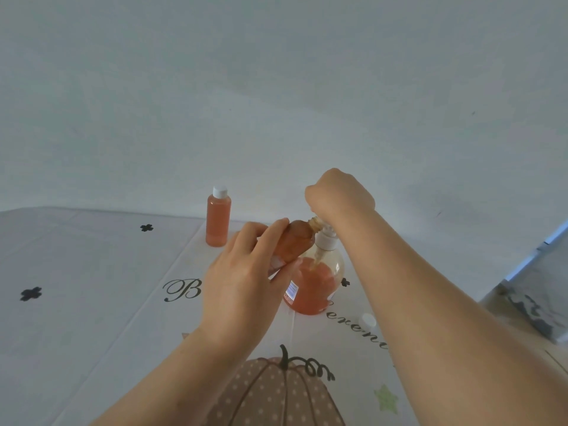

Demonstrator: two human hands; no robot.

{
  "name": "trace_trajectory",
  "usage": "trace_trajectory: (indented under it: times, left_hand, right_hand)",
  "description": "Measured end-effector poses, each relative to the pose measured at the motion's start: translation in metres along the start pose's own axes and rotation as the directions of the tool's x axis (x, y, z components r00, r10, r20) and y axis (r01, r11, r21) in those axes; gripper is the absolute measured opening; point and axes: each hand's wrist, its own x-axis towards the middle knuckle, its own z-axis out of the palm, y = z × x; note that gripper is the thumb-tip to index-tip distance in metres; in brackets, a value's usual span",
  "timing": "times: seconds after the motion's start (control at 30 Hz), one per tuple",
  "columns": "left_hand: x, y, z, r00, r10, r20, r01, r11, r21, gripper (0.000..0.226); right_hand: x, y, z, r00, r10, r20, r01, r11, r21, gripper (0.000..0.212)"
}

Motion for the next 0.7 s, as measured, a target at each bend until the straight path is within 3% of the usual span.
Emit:
trace_trajectory:
  times: [0.17,0.7]
  left_hand:
    - [-0.002,-0.002,0.001,1.000,-0.001,0.025,0.001,1.000,0.031,0.046]
    - [-0.002,-0.001,0.003,0.999,-0.045,0.031,0.046,0.998,-0.037,0.052]
  right_hand:
    - [0.000,0.001,0.009,0.997,0.048,0.059,-0.050,0.998,0.027,0.010]
    - [-0.002,-0.002,-0.002,1.000,-0.014,0.016,0.015,0.999,-0.052,0.019]
